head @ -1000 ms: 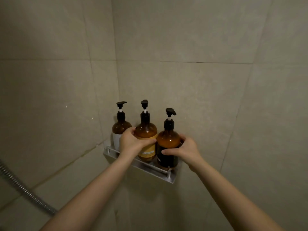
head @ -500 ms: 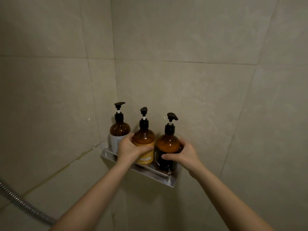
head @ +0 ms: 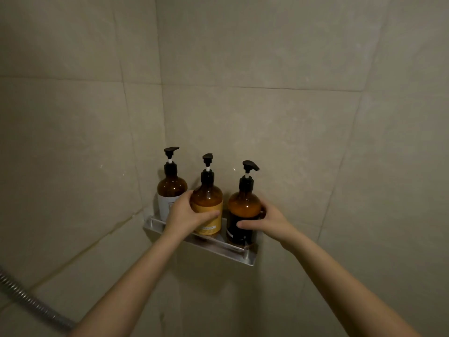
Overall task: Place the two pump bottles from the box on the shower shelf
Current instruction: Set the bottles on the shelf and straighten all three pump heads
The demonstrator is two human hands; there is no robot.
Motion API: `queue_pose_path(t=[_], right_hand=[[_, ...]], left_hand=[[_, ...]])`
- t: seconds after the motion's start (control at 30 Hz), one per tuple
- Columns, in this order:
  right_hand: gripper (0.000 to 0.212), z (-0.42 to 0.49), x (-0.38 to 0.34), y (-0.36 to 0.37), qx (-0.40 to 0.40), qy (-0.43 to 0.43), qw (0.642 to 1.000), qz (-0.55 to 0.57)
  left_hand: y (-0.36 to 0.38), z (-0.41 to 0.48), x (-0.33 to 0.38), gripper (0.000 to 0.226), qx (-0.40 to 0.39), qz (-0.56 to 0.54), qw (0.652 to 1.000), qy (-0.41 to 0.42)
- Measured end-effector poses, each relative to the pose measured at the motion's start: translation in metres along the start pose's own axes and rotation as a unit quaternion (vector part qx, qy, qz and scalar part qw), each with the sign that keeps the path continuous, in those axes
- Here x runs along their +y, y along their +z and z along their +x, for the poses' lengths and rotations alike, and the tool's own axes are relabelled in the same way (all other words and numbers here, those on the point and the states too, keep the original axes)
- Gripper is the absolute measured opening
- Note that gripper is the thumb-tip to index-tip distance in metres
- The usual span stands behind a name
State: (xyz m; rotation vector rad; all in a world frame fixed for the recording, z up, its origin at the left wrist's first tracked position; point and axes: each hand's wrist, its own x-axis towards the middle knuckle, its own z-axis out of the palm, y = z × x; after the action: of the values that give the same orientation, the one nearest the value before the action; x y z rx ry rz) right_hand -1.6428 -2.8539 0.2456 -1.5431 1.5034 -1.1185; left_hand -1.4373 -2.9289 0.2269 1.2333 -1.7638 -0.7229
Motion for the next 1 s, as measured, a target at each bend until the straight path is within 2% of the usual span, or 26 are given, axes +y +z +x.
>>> queue_pose_path(t=[0.07, 0.13, 0.2, 0.3, 0.43, 0.5, 0.63, 0.83, 1.0], right_hand=[[0.061, -0.001, -0.007, -0.001, -0.002, 0.025, 0.999, -0.035], [0.072, -0.001, -0.013, -0.001, 0.033, 0.059, 0.994, -0.084], [0.084, 0.000, -0.017, 0.002, 0.075, 0.067, 0.986, -0.136], [0.091, -0.001, -0.024, 0.010, 0.128, 0.057, 0.977, -0.159], [0.098, 0.002, -0.029, 0.021, 0.224, 0.061, 0.940, -0.249], [0.093, 0.001, -0.031, 0.024, 0.249, 0.061, 0.924, -0.285], [0.067, -0.001, -0.036, 0.024, 0.238, 0.058, 0.931, -0.270], [0.083, -0.002, -0.037, 0.010, 0.178, 0.043, 0.963, -0.196], [0.076, -0.007, -0.040, -0.002, 0.124, 0.034, 0.980, -0.151]], left_hand=[[-0.005, -0.001, 0.001, 0.090, -0.007, 0.001, 1.000, 0.008], [-0.012, -0.002, 0.004, 0.094, -0.007, -0.026, 1.000, 0.014], [-0.018, -0.001, 0.009, 0.085, 0.000, -0.038, 0.999, 0.029], [-0.026, 0.004, 0.017, 0.072, 0.002, -0.031, 0.998, 0.049], [-0.032, 0.011, 0.024, 0.073, -0.030, 0.006, 0.999, 0.044], [-0.031, 0.013, 0.027, 0.075, -0.036, 0.016, 0.998, 0.042], [-0.032, 0.014, 0.028, 0.072, -0.032, 0.019, 0.998, 0.042], [-0.034, 0.013, 0.028, 0.061, -0.044, 0.024, 0.997, 0.067], [-0.033, 0.009, 0.027, 0.059, -0.038, 0.039, 0.996, 0.075]])
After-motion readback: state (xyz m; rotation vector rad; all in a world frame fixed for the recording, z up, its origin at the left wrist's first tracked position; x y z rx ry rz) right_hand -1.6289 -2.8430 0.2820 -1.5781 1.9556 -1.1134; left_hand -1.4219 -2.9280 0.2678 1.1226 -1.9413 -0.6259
